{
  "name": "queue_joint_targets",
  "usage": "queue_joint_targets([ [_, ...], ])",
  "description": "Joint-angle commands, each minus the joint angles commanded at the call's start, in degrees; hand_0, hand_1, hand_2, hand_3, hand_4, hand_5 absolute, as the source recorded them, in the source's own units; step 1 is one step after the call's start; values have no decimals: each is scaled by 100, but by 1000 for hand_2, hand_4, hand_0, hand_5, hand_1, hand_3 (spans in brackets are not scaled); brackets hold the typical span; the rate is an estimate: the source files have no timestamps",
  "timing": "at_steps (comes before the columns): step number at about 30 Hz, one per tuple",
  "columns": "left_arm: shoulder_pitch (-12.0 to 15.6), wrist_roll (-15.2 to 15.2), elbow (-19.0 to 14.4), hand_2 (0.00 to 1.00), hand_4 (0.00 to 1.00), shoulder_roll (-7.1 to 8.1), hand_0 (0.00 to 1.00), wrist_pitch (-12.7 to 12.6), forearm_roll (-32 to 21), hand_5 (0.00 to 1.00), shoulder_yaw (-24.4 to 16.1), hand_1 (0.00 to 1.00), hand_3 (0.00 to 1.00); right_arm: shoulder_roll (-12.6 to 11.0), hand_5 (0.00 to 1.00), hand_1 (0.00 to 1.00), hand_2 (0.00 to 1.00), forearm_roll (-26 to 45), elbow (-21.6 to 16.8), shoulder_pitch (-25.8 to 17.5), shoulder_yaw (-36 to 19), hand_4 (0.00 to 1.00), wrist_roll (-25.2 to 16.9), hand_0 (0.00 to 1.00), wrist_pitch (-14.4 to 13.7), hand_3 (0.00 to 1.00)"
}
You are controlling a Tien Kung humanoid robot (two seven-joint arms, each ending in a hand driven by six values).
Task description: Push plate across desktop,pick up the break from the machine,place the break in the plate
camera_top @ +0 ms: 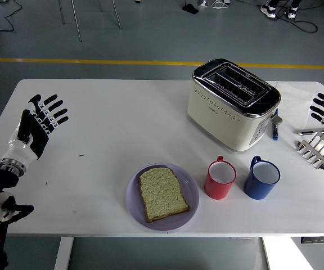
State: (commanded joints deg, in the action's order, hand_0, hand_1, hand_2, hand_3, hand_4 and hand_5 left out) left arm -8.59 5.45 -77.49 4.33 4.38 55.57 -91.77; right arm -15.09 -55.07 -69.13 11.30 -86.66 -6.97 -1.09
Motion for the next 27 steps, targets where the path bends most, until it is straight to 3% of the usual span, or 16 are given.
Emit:
queue_joint_targets([
  [5,13,-161,46,861,615,-14,780,-126,-222,998,27,816,841,13,586,780,784,393,19,-5,-6,527,-59,852,-22,759],
  [12,40,-1214,263,860,610,-168,779,-600,-1826,998,91,815,840,66,586,776,778,1954,81,-26,-7,527,-142,844,-14,755],
  [16,92,-1547,278,860,610,-214,779,-700,-2779,998,75,815,840,93,586,776,778,2661,93,-31,-24,527,-188,844,-66,755],
  [18,122,-1568,277,851,609,-236,776,-707,-3199,998,59,806,833,98,583,768,770,2857,93,-31,-36,526,-200,829,-106,746],
  [20,140,-1535,279,851,609,-262,776,-687,-3288,998,49,806,833,99,583,768,770,2906,95,-29,-50,526,-199,829,-124,746],
  [27,173,-1109,305,845,610,-353,775,-447,-3003,998,5,802,826,115,578,761,764,2892,97,-12,-121,525,-173,820,-130,740],
])
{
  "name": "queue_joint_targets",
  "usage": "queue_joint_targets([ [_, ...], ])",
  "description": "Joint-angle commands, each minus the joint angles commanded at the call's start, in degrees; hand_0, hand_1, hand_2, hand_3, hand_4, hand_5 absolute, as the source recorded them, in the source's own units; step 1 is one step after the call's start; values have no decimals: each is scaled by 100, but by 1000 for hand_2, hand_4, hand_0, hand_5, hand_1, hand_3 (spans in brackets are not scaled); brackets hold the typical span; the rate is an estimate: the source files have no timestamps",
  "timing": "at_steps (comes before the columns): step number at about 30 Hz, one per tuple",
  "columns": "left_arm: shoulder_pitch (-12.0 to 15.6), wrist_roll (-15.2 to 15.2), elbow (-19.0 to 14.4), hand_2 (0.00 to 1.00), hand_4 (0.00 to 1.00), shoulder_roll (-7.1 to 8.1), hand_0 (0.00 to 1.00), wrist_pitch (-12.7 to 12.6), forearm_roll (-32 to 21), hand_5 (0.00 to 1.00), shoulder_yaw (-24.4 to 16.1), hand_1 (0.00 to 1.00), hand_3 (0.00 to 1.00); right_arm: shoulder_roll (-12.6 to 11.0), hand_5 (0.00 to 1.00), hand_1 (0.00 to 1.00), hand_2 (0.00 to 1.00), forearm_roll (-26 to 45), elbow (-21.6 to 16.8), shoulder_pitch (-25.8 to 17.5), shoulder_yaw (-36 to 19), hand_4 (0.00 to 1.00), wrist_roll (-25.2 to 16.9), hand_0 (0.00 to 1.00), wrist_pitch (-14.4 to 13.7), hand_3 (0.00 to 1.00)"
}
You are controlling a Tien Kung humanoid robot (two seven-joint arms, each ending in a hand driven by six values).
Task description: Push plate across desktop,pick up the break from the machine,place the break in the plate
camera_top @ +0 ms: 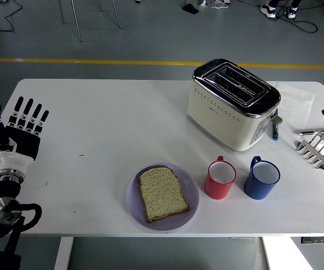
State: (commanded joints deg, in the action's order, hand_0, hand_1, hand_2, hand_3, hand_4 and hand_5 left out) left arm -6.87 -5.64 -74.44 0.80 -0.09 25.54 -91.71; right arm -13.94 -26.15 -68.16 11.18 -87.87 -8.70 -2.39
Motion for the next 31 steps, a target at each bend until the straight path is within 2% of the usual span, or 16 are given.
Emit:
queue_joint_targets([
  [6,-4,343,25,845,608,-12,775,136,184,998,-39,801,827,5,575,754,760,-4,13,12,-41,521,15,813,7,736],
  [15,-31,520,36,841,588,-7,774,182,272,998,-64,797,820,8,551,750,757,-19,24,9,-67,508,27,811,54,732],
  [21,-54,695,21,841,588,75,775,204,371,998,-84,797,819,-3,536,748,754,-46,30,-14,-93,498,69,809,105,724],
  [26,-40,727,11,842,588,90,775,232,409,998,-96,798,820,-8,531,747,752,-52,31,-42,-103,496,81,806,124,718],
  [31,26,710,18,842,588,35,775,231,421,998,-89,798,820,-13,531,747,752,-55,39,-95,-116,496,81,806,145,718],
])
